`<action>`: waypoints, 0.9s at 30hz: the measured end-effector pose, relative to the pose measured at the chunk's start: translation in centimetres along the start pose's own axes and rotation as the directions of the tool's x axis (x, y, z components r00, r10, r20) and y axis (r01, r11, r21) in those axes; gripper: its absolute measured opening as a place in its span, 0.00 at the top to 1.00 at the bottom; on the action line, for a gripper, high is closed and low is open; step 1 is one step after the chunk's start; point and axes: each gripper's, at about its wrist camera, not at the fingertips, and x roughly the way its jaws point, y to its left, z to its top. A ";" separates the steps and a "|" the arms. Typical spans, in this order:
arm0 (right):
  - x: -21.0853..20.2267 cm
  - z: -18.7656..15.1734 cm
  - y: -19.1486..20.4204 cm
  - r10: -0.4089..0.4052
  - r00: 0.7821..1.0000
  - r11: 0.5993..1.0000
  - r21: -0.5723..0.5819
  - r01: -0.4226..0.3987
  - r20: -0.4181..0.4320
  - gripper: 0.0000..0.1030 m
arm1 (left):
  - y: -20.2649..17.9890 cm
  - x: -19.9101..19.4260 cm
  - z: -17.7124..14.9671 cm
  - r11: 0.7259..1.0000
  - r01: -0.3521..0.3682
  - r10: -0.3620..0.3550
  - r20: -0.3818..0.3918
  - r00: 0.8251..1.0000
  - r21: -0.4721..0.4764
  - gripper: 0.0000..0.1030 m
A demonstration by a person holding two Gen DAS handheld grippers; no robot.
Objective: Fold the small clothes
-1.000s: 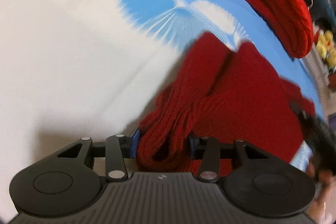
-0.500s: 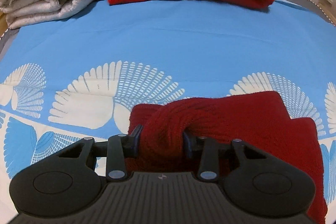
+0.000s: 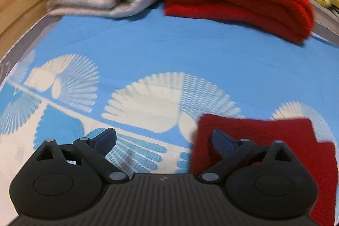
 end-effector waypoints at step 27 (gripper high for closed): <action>-11.8 -4.2 12.0 -0.162 0.983 0.970 -0.198 0.143 -0.084 0.10 | 2.7 -20.1 -24.7 0.973 0.125 -0.149 0.112 0.982 0.194 0.00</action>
